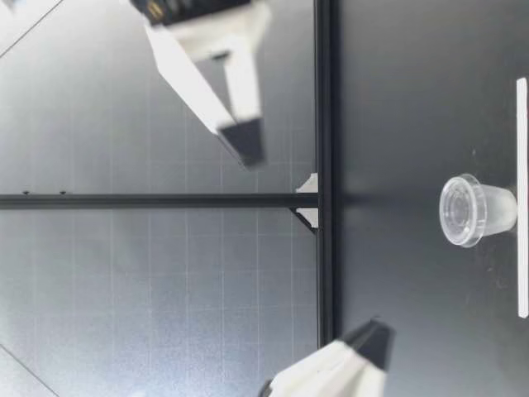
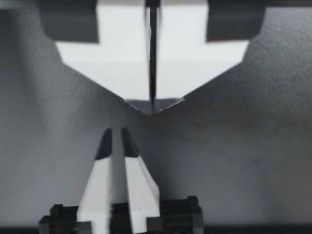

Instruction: Pick up the plastic cup and open its lid.

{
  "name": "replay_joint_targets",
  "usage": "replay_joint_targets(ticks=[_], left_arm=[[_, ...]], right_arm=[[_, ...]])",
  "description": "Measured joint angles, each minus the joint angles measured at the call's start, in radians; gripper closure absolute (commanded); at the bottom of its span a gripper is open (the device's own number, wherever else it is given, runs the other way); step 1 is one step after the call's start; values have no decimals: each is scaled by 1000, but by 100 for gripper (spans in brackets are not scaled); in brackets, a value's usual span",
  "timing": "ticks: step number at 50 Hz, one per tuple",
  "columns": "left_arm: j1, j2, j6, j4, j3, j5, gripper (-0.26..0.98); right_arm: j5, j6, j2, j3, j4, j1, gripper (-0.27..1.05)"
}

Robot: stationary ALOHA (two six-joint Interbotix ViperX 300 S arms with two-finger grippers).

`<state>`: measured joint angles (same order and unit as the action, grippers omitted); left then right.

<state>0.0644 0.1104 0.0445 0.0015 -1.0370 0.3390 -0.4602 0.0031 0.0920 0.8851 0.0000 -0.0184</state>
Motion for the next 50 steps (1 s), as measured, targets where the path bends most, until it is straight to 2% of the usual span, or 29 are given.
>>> replay_joint_targets(ticks=[2, 4, 24, 50], left_arm=[[0, -15, 0, 0, 6, 0, 14], [0, -31, 0, 0, 9, 5, 11], [-29, -242, -6, 0, 61, 212, 14], [-29, -402, -6, 0, 163, 252, 14]], right_arm=[[14, 0, -20, -15, 0, -2, 96], [28, 0, -35, -29, 0, -3, 96], [176, 2, -170, -118, 0, -26, 96], [215, 2, -238, -137, 0, -29, 96]])
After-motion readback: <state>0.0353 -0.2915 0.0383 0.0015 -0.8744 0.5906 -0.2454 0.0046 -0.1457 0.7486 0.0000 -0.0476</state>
